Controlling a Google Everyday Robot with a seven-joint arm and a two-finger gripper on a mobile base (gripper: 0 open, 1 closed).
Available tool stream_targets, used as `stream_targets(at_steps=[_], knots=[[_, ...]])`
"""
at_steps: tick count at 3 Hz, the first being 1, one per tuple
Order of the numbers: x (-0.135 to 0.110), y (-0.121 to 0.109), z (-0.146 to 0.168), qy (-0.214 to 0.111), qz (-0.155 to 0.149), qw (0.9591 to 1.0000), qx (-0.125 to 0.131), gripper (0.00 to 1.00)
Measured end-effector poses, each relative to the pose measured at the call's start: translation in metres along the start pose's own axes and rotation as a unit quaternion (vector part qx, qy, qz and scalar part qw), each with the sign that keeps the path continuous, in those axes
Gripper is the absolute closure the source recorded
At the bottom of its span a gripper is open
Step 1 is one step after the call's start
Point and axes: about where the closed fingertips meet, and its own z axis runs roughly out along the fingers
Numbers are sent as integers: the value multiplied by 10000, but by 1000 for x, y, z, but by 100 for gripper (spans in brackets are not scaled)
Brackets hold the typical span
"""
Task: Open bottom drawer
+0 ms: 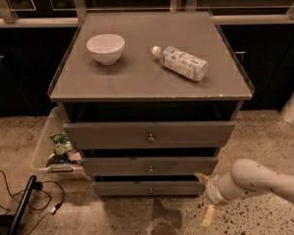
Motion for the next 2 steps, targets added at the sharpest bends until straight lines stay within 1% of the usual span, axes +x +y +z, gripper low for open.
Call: stream_targets(at_steps=[1,2], knots=[[31,-3,54,-85,-58,9999,83,0],[51,-5,96,-258,-210,9994,104,0]])
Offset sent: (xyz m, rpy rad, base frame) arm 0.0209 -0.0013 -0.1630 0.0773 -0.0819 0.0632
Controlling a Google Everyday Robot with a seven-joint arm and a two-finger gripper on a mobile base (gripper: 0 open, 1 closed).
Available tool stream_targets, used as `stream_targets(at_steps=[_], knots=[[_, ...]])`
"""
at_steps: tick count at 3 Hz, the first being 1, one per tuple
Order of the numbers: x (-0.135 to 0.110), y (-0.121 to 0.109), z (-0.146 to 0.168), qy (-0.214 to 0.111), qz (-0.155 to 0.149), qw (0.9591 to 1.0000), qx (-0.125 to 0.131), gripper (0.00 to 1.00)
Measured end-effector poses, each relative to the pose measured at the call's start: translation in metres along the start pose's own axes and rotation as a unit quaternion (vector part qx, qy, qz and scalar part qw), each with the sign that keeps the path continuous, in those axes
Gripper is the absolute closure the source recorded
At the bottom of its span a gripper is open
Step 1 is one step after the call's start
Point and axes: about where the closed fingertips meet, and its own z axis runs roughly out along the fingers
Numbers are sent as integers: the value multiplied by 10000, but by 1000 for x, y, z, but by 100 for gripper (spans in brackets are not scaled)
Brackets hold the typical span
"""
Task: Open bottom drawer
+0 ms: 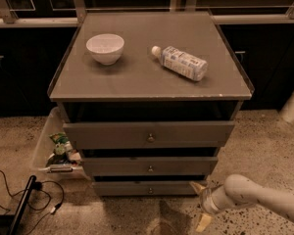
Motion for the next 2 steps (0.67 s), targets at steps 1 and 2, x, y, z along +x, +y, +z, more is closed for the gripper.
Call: stream_targets(at_steps=[1,2], knots=[[19,-3,43,-138,0,9999,-56,0],[19,-2,48,-101,-16,9999,-56,0]])
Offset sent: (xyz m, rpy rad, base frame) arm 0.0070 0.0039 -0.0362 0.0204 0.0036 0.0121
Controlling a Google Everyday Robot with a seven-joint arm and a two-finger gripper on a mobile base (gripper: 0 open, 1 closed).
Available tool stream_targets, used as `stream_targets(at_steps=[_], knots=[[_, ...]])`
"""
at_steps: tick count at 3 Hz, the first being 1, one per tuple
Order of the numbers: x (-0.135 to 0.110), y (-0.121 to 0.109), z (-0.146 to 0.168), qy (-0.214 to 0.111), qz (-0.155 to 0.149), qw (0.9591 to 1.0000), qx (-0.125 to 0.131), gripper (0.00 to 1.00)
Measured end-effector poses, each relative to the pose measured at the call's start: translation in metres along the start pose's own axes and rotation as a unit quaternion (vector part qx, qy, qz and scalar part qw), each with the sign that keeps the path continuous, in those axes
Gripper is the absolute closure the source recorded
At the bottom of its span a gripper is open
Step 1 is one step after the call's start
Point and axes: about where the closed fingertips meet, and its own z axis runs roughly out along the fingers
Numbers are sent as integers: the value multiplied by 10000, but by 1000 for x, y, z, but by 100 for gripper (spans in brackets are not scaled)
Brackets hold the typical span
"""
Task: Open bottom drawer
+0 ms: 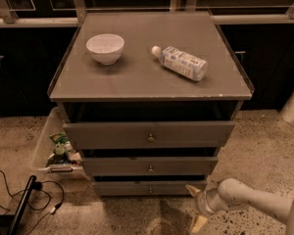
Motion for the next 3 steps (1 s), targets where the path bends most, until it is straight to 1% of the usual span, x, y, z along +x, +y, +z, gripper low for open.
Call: stream_targets(at_steps=[1,2,3], knots=[[6,-15,25,16,-16,10000,45,0],[14,-31,44,37,-97,9997,210,0],[23,-49,58,57,-220,9987,449,0]])
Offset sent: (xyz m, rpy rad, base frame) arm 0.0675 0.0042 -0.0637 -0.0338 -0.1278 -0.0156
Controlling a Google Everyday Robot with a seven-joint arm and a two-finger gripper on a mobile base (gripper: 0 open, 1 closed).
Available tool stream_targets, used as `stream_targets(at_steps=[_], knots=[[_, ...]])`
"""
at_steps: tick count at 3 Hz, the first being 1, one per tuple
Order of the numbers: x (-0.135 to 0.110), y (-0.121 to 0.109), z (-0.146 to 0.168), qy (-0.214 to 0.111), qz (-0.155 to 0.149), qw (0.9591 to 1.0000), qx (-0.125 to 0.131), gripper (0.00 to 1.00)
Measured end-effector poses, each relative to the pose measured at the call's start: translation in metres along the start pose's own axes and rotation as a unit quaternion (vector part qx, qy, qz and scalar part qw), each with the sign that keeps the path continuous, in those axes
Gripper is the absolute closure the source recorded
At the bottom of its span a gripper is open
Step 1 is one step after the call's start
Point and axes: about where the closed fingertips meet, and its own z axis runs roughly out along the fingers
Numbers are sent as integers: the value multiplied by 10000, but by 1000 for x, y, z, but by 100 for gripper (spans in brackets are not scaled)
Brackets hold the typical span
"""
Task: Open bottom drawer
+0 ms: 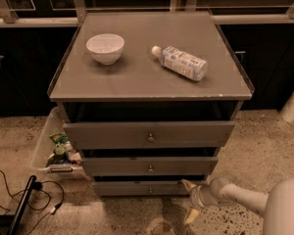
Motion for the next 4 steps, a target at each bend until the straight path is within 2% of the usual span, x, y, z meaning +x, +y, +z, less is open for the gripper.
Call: stream_targets(at_steps=[2,3,4], knots=[[20,-40,21,-86,-322,9984,454,0],[34,-62,42,-196,-493,9970,560,0],[39,-67,52,-235,-513,9970,537,0]])
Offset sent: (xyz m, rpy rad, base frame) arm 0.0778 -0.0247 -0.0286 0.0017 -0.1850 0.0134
